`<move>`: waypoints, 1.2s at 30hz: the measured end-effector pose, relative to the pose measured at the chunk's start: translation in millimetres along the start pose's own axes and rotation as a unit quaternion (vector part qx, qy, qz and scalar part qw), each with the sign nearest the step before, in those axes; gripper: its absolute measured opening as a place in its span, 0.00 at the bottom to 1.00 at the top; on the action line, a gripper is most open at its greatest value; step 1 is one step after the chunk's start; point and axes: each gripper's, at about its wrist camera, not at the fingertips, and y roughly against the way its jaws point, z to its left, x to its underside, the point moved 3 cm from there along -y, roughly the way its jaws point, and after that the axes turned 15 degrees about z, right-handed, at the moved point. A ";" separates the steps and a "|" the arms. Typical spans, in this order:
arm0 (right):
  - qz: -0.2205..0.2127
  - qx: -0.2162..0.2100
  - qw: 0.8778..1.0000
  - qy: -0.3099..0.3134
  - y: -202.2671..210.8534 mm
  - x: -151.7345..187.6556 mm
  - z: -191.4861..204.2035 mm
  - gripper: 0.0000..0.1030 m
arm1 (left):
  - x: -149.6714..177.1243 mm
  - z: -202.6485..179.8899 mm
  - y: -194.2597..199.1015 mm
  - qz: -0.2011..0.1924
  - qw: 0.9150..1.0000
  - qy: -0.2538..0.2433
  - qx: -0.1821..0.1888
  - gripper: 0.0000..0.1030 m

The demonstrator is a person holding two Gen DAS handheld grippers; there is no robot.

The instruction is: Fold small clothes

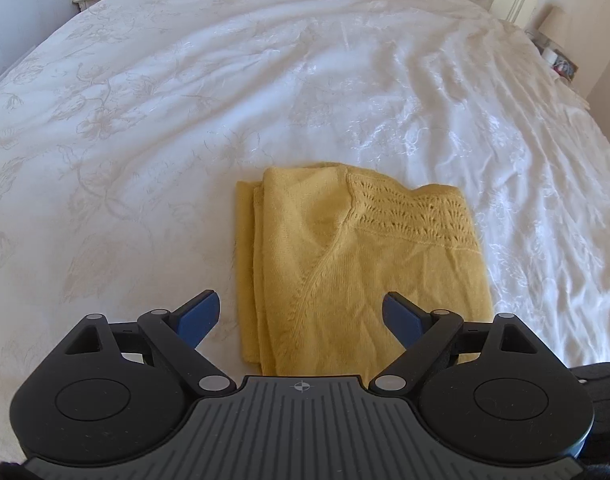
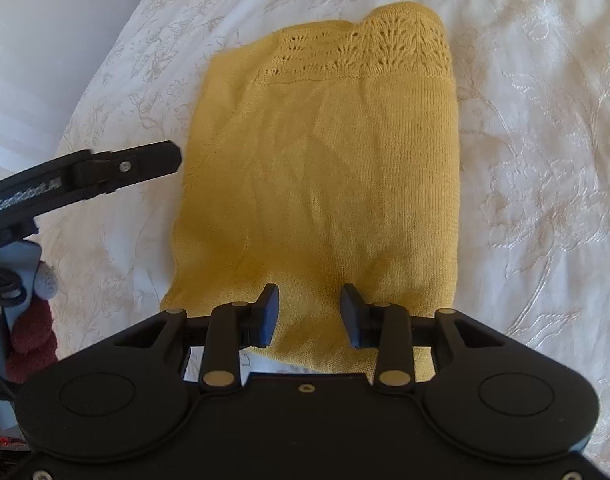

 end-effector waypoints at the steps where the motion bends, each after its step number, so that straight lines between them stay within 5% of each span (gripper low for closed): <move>1: -0.016 0.005 1.000 0.011 8.1 -3.6 2.5 0.52 | -5.1 -0.1 -5.1 0.005 1.000 0.005 -0.004 0.86; 4: -0.063 0.016 0.998 0.026 30.3 -16.9 3.5 0.70 | -17.7 4.8 -22.2 0.031 0.999 0.024 -0.021 0.86; 10: -0.098 0.023 0.994 0.031 38.4 -56.4 -5.0 0.86 | -29.7 23.3 -52.2 0.088 0.994 0.054 -0.044 0.87; 27: -0.071 0.069 0.995 0.001 6.8 -120.2 -51.3 0.94 | -28.3 48.7 -72.2 0.105 0.991 0.080 0.027 0.99; 32: -0.100 0.042 0.994 -0.004 28.5 -104.7 -59.1 0.95 | -14.1 61.1 -40.2 0.057 0.994 0.079 0.043 0.99; 36: -0.099 0.011 0.995 -0.003 36.6 -84.9 -67.5 0.99 | 13.5 66.6 -23.1 0.063 0.992 0.084 0.068 0.99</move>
